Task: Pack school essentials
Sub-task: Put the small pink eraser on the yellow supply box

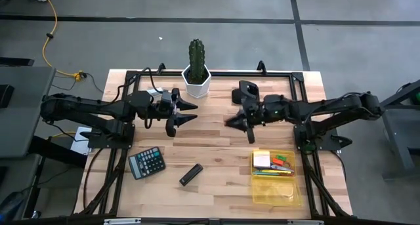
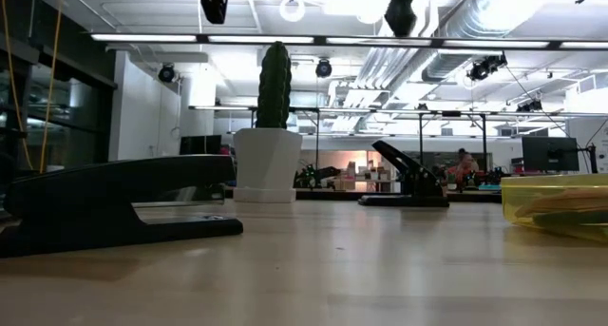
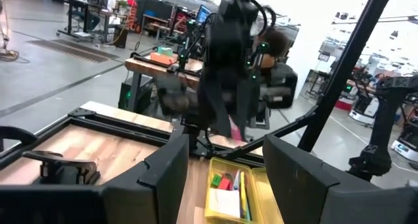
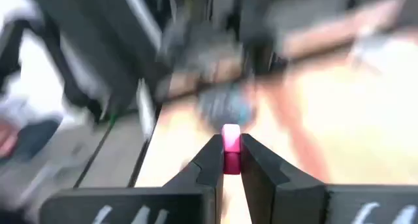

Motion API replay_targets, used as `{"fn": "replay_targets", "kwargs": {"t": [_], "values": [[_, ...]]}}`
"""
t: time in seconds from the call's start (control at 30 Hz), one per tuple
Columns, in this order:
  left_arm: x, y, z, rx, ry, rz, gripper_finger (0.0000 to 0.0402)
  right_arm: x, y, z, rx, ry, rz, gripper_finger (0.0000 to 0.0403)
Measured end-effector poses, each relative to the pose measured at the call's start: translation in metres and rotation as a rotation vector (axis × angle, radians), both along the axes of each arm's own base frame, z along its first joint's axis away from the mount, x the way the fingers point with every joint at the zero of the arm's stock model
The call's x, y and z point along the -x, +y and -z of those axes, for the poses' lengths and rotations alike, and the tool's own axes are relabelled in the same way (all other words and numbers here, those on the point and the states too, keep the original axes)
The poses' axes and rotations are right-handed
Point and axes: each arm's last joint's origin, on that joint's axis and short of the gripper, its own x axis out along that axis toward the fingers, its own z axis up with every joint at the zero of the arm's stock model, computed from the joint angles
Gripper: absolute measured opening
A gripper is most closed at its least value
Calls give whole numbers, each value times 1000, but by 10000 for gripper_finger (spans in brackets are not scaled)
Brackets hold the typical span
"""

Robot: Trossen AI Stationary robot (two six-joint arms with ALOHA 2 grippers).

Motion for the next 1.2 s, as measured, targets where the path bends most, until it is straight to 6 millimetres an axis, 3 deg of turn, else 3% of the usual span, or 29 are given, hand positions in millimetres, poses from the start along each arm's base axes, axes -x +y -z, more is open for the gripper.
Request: {"fn": "replay_targets", "kwargs": {"t": [0.13,0.33,0.5,0.67,0.97,1.2], "values": [[0,1,0,-31,4,-9,186,12,17,29,-124,356,-109,30],[0,1,0,-41,5,-9,186,60,58,78,-156,961,-169,30],[0,1,0,-41,6,-9,186,98,84,120,-187,1222,-123,30],[0,1,0,-41,6,-9,186,114,93,138,-195,1259,3,30],[0,1,0,-41,6,-12,186,116,89,140,-75,1173,152,30],[0,1,0,-33,5,-12,186,116,89,140,-40,1161,142,35]]}}
